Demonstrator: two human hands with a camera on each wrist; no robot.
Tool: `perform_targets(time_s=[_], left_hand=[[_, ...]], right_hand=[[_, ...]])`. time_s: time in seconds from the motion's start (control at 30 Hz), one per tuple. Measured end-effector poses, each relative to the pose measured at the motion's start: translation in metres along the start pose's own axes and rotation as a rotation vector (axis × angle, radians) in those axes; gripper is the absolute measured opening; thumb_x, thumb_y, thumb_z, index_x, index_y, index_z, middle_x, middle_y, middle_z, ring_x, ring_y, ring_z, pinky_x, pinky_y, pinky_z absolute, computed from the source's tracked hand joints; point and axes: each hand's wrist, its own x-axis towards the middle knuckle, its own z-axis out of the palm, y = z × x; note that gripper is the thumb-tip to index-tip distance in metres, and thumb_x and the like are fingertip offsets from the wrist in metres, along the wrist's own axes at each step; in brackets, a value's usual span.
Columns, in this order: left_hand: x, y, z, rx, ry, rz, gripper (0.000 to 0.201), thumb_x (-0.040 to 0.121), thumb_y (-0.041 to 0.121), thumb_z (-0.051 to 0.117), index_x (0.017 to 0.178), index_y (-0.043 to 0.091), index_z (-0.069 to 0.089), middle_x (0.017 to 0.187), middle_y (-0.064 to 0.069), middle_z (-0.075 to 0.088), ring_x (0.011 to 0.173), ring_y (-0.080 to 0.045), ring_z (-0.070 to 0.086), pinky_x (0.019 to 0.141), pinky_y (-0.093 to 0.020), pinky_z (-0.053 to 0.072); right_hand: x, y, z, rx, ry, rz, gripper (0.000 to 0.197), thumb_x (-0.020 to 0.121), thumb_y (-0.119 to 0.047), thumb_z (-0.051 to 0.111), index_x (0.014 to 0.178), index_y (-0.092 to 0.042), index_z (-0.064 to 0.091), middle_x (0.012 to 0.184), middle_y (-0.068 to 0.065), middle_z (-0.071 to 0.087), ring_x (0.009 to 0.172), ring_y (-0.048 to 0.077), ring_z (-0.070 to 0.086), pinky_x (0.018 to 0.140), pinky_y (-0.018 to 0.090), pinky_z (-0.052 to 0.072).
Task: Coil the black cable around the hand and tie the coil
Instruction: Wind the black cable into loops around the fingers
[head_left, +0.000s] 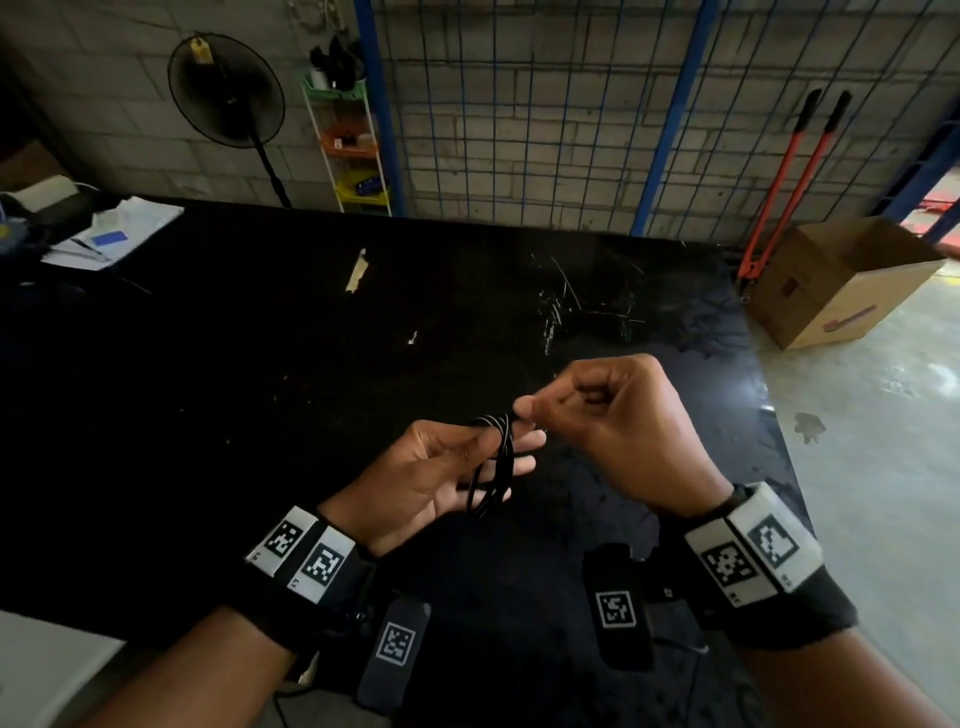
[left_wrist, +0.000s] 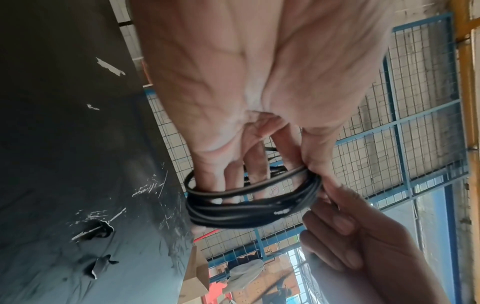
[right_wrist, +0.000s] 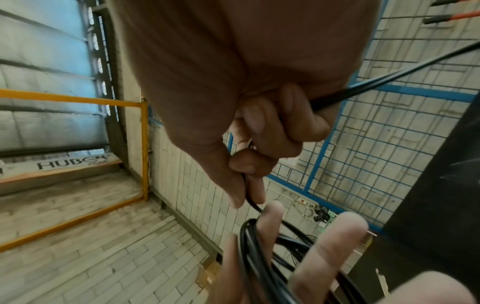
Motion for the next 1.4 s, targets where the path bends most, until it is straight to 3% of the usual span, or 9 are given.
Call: perform_targets(time_s=[0.13, 0.27, 0.43, 0.57, 0.73, 0.83, 0.97, 1.17, 1.4], left_hand=[[0.006, -0.001, -0.001, -0.029, 0.087, 0.058, 0.037, 0.099, 0.028, 0.056, 0.125, 0.006, 0.071, 0.141, -0.013, 0.067, 0.132, -0.032, 0.063, 0.115, -0.065, 0.038], [0.013, 0.003, -0.004, -0.058, 0.138, 0.118, 0.041, 0.103, 0.033, 0.05, 0.137, 0.016, 0.065, 0.146, -0.008, 0.064, 0.134, -0.029, 0.061, 0.115, -0.063, 0.038], [0.021, 0.017, -0.017, -0.35, 0.143, 0.211, 0.046, 0.1, 0.042, 0.045, 0.14, 0.025, 0.061, 0.152, -0.013, 0.058, 0.138, -0.039, 0.055, 0.114, -0.063, 0.04], [0.022, 0.032, -0.023, -0.555, 0.021, 0.287, 0.044, 0.101, 0.043, 0.045, 0.136, 0.025, 0.065, 0.157, -0.017, 0.05, 0.143, -0.047, 0.046, 0.112, -0.066, 0.04], [0.022, 0.044, -0.02, -0.693, -0.221, 0.303, 0.043, 0.107, 0.037, 0.042, 0.142, 0.015, 0.055, 0.165, -0.022, 0.028, 0.153, -0.053, 0.017, 0.119, -0.072, 0.021], [0.02, 0.046, -0.017, -0.749, -0.359, 0.269, 0.042, 0.108, 0.033, 0.043, 0.143, 0.011, 0.053, 0.163, -0.026, 0.034, 0.152, -0.055, 0.021, 0.118, -0.074, 0.013], [0.014, 0.04, -0.004, -0.667, -0.444, 0.162, 0.042, 0.107, 0.032, 0.049, 0.141, 0.009, 0.056, 0.161, -0.027, 0.039, 0.15, -0.055, 0.026, 0.117, -0.074, 0.012], [0.0, 0.004, 0.015, -0.362, -0.426, -0.051, 0.045, 0.1, 0.031, 0.064, 0.136, 0.004, 0.062, 0.157, -0.031, 0.043, 0.146, -0.06, 0.031, 0.117, -0.073, 0.025], [0.0, -0.018, 0.016, -0.098, -0.211, -0.13, 0.056, 0.098, 0.035, 0.065, 0.14, -0.002, 0.058, 0.151, -0.018, 0.057, 0.139, -0.041, 0.054, 0.118, -0.064, 0.034]], right_hand=[[-0.011, 0.007, 0.013, -0.03, 0.043, -0.066, 0.007, 0.091, -0.013, 0.077, 0.095, -0.012, 0.083, 0.055, -0.018, 0.065, 0.047, -0.001, 0.059, 0.054, 0.006, 0.043], [-0.024, 0.014, 0.018, 0.073, 0.046, -0.08, 0.01, 0.093, -0.012, 0.074, 0.096, -0.014, 0.084, 0.051, -0.011, 0.06, 0.047, 0.001, 0.055, 0.052, 0.016, 0.046], [-0.04, 0.028, 0.022, 0.219, -0.06, -0.004, 0.015, 0.094, -0.018, 0.072, 0.103, -0.018, 0.084, 0.054, -0.001, 0.064, 0.051, 0.012, 0.056, 0.052, 0.024, 0.045], [-0.049, 0.045, 0.028, 0.355, -0.083, 0.116, 0.018, 0.091, -0.022, 0.073, 0.103, -0.016, 0.084, 0.067, 0.014, 0.074, 0.053, 0.013, 0.052, 0.053, 0.024, 0.04], [-0.053, 0.07, 0.028, 0.427, -0.102, 0.279, 0.027, 0.089, -0.025, 0.07, 0.104, -0.006, 0.083, 0.05, 0.001, 0.052, 0.044, 0.004, 0.041, 0.047, 0.014, 0.033], [-0.055, 0.087, 0.027, 0.394, -0.135, 0.337, 0.027, 0.09, -0.026, 0.07, 0.103, -0.005, 0.082, 0.051, 0.001, 0.051, 0.045, 0.005, 0.041, 0.047, 0.014, 0.032], [-0.048, 0.103, 0.02, 0.285, -0.042, 0.357, 0.023, 0.092, -0.022, 0.071, 0.089, -0.001, 0.08, 0.05, -0.002, 0.052, 0.043, 0.002, 0.042, 0.048, 0.014, 0.031], [-0.021, 0.097, -0.002, 0.259, 0.095, 0.299, 0.048, 0.069, -0.053, 0.086, 0.073, -0.006, 0.074, 0.062, 0.01, 0.065, 0.055, 0.015, 0.053, 0.052, 0.023, 0.039], [-0.002, 0.058, -0.021, 0.011, 0.046, 0.184, 0.029, 0.08, -0.024, 0.087, 0.068, -0.002, 0.072, 0.045, -0.012, 0.059, 0.039, -0.002, 0.049, 0.046, 0.008, 0.038]])
